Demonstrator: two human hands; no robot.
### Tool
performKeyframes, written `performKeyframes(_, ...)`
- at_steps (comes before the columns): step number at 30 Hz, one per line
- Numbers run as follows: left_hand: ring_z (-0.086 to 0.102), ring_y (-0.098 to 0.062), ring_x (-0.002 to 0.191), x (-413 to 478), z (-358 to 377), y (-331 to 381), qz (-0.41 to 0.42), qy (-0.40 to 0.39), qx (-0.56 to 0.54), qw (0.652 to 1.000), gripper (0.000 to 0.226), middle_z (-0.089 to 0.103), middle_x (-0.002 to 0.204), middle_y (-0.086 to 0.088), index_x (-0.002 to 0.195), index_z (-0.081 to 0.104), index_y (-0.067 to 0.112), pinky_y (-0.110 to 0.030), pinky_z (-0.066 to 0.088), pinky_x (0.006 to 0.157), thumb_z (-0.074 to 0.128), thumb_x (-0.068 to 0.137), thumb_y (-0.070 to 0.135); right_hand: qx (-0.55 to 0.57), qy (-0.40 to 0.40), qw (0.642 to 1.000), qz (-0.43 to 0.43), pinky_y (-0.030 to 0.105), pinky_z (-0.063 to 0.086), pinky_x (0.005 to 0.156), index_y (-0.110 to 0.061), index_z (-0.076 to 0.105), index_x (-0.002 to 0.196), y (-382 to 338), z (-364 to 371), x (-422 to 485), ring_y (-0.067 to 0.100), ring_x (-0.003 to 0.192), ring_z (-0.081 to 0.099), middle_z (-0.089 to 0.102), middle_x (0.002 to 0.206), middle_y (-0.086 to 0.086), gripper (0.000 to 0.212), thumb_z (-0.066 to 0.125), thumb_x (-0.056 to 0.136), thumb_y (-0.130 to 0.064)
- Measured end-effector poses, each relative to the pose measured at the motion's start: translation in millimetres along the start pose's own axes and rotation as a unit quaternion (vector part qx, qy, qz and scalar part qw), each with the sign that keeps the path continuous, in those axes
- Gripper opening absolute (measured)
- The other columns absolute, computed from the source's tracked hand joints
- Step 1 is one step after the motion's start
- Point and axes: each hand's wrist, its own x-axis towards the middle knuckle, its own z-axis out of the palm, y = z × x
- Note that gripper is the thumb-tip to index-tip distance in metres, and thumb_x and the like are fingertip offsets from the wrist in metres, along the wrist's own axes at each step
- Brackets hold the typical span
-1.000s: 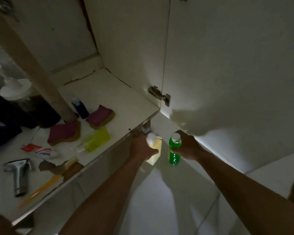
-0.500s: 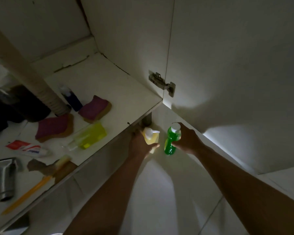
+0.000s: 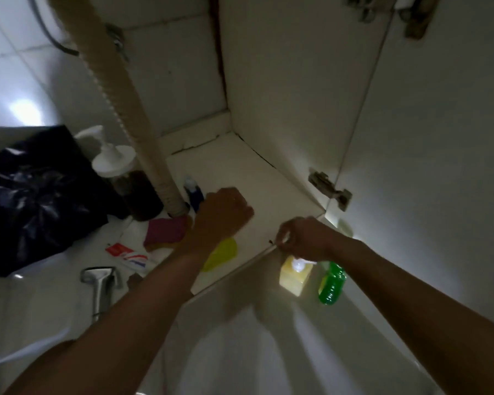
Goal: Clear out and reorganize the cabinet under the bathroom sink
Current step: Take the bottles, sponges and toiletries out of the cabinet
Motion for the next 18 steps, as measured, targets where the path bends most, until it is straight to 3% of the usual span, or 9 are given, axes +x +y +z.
performKeyframes(2,0.065,-0.018,0.089,15,-20,-26,-0.038,0.059,-0.027,0.997,0.034,0.064,0.094,0.007,0.099,0.066,0.017,-0.029,0.052,0.079,0.072,0.081,0.044,0.008,0.046,0.997,-0.067,0.027,0.053,0.088,-0.023,0.067,0.119,-31,3,16,0.014,0.091,0.064,0.070,0.109,0.001,0.030,0.068,0.090,-0.031)
performKeyframes(4,0.061,-0.025,0.104,24,-32,-48,-0.073,0.057,0.004,0.996,0.055,0.061,0.111,-0.003,0.119,0.056,0.005,-0.026,0.043,0.077,0.073,0.083,0.044,0.023,0.038,0.993,-0.111,0.020,0.046,0.089,-0.027,0.059,0.132,-60,9,25,0.012,0.105,0.057,0.061,0.126,-0.005,0.044,0.069,0.090,-0.032)
performKeyframes(6,0.061,-0.031,0.107,28,-38,-62,-0.107,0.035,0.028,0.993,0.062,0.062,0.117,-0.015,0.121,0.054,-0.001,-0.032,0.045,0.075,0.073,0.083,0.044,-0.024,-0.012,0.990,-0.142,0.009,0.028,0.094,-0.028,0.045,0.146,-85,21,34,0.009,0.126,0.042,0.043,0.140,-0.011,0.059,0.068,0.091,-0.032)
performKeyframes(8,0.062,-0.031,0.106,35,-38,-71,-0.103,0.020,0.033,0.994,0.061,0.062,0.117,-0.018,0.119,0.055,-0.002,-0.033,0.045,0.074,0.073,0.084,0.045,-0.070,-0.048,0.984,-0.156,0.018,0.026,0.106,-0.028,0.037,0.151,-99,35,45,0.017,0.140,0.033,0.034,0.154,-0.005,0.069,0.069,0.090,-0.037)
performKeyframes(10,0.060,-0.030,0.105,43,-32,-78,-0.081,0.026,0.027,0.996,0.063,0.060,0.118,-0.016,0.122,0.051,0.001,-0.031,0.043,0.073,0.073,0.083,0.045,-0.130,-0.052,0.977,-0.162,0.030,0.033,0.109,-0.028,0.039,0.150,-106,50,54,0.024,0.139,0.038,0.039,0.153,0.004,0.068,0.067,0.090,-0.042)
performKeyframes(14,0.060,-0.031,0.109,51,-25,-86,-0.060,0.059,0.017,0.996,0.070,0.059,0.123,-0.013,0.142,0.036,0.007,-0.037,0.050,0.083,0.070,0.088,0.036,-0.170,-0.032,0.969,-0.175,0.036,0.040,0.100,-0.023,0.046,0.144,-103,67,63,0.030,0.126,0.048,0.049,0.140,0.010,0.058,0.066,0.092,-0.037)
performKeyframes(18,0.064,-0.033,0.094,53,-19,-90,-0.019,0.110,-0.001,0.994,0.047,0.063,0.106,-0.016,0.131,0.042,0.005,-0.037,0.052,0.070,0.063,0.094,0.024,-0.140,-0.004,0.974,-0.177,0.035,0.042,0.098,-0.024,0.045,0.141,-91,70,60,0.029,0.122,0.049,0.048,0.139,0.006,0.056,0.065,0.091,-0.039)
